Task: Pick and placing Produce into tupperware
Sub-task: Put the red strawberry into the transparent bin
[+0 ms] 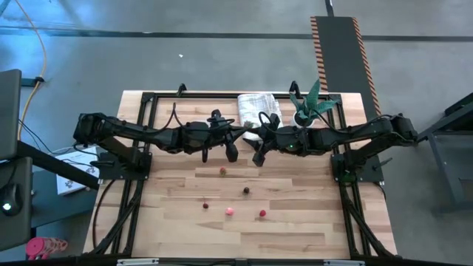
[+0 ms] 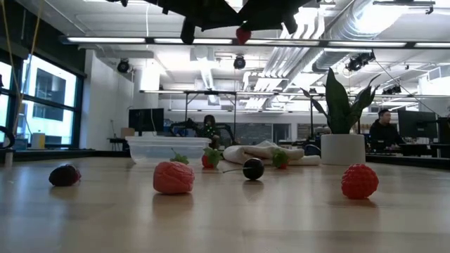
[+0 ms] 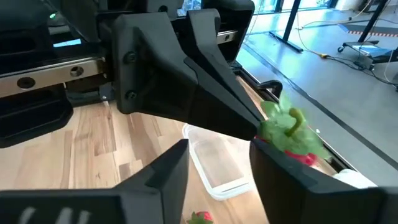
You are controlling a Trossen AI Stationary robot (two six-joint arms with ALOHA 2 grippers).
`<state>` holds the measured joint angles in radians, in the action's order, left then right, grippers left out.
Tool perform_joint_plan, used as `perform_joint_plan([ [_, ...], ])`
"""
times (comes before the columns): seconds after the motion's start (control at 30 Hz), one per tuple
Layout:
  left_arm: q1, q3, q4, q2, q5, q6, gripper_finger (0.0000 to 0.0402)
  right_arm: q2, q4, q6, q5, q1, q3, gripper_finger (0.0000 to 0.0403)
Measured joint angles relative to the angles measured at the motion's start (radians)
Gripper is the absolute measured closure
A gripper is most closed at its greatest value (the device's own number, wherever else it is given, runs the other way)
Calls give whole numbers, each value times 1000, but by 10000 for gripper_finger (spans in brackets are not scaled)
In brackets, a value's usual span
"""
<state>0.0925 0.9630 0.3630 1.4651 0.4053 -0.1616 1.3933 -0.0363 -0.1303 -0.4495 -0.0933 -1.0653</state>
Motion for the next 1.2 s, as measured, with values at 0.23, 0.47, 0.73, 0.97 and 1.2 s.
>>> perform_joint_plan([
  [0.23, 0, 0, 0, 0, 19, 0, 401, 0, -2, 0, -2, 0, 0, 216],
  [0.47, -1, 0, -93, -35, 163, 27, 401, 0, -4, 0, -2, 0, 0, 215],
  [0.73, 0, 0, -384, -124, 327, -39, 401, 0, -4, 20, -3, 0, 0, 215],
  [0.97, -1, 0, -402, -165, 293, -56, 401, -11, -150, -110, 33, 8, -2, 215],
  [1.2, -1, 0, -416, -188, 227, -55, 402, -15, -378, -263, 43, 8, -1, 215],
])
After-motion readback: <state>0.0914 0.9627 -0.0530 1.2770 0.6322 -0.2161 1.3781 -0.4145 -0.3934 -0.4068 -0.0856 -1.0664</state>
